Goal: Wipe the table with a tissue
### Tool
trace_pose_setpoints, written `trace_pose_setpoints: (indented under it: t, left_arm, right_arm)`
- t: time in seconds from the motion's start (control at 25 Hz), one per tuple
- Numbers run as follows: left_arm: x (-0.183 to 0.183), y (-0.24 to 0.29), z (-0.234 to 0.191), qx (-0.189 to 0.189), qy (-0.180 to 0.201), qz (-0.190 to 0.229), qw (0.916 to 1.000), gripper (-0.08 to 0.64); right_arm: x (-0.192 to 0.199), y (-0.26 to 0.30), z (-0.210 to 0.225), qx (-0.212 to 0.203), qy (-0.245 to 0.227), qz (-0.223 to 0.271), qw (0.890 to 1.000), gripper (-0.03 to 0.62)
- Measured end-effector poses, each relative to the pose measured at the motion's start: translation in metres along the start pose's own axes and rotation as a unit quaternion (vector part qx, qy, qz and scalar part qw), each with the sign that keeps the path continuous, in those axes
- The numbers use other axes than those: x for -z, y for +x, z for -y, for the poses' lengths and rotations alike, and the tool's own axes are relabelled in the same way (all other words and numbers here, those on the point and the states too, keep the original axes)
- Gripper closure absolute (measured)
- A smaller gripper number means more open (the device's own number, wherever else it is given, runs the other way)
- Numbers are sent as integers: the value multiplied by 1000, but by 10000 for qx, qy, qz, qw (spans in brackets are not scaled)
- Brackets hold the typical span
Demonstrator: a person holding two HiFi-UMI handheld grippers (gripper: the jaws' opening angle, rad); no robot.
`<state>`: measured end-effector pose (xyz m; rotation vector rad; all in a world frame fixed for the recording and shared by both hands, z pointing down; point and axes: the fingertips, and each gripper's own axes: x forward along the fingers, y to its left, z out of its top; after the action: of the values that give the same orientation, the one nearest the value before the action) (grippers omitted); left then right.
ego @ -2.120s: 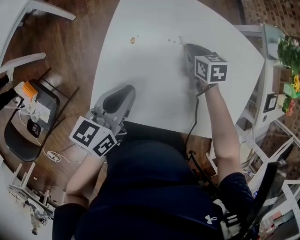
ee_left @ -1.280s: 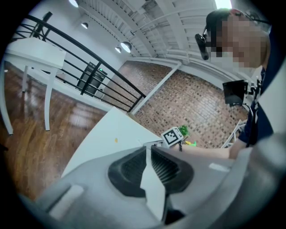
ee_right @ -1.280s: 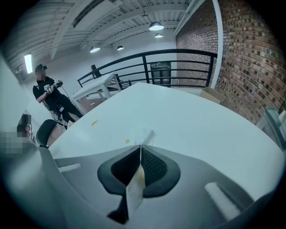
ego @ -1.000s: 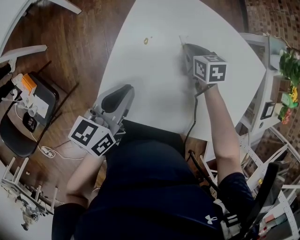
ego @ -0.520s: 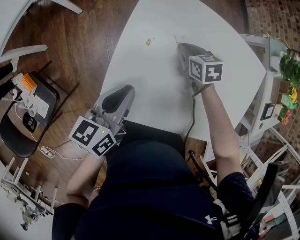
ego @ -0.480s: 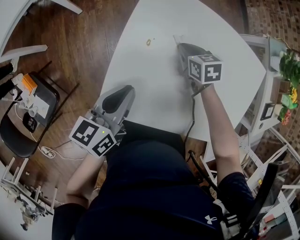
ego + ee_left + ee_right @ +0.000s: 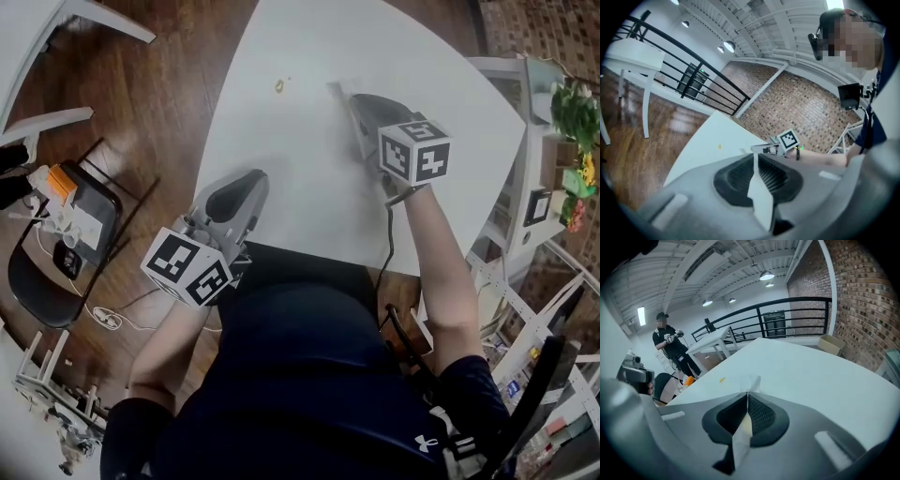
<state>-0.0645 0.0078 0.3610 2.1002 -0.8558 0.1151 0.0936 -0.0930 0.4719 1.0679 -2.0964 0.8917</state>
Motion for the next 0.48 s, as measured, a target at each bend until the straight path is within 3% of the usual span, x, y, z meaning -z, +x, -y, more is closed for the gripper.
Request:
trace_pose_setpoints:
  t: [0.28, 0.48]
  left_arm:
    - [12, 37, 59, 113, 429, -53, 9990, 532]
    - [24, 36, 91, -80, 601, 23, 9982, 524]
  right_arm:
    - [30, -59, 66, 272, 435, 372, 9980, 578]
    - [36, -56, 76, 167, 269, 366, 9988, 578]
